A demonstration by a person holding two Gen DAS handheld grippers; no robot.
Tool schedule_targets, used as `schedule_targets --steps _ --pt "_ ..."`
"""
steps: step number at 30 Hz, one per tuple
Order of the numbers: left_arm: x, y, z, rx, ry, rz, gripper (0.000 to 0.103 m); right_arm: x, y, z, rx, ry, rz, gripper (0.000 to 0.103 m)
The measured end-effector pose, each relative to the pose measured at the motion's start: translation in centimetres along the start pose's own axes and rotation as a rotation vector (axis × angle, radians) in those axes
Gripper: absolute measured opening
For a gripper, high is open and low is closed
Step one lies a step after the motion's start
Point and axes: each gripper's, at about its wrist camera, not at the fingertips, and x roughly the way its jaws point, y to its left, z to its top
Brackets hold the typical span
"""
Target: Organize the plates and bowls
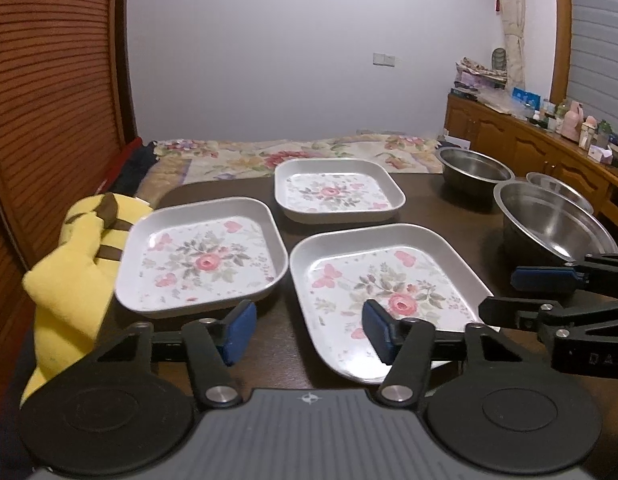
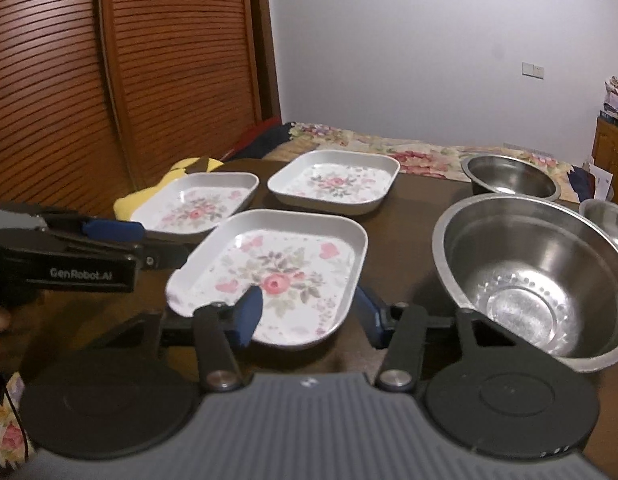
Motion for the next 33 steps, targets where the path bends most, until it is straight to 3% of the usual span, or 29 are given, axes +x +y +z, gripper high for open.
schedule_targets --steps 11,21,33 --pt "2.5 0.3 -0.2 -0.025 0.036 -0.020 0.038 1.9 -0.2 -0.4 0.010 0.034 -0.040 0.039" --pt "3.5 0.8 -0.6 -0.048 0.053 -0.027 0.020 2.7 -0.1 -0.3 0.013 0.039 -0.060 0.036" --pt "3.8 1.4 -0.7 -0.067 0.043 -0.074 0.013 3.7 -0.6 -0.8 0.028 0.036 -0.062 0.027"
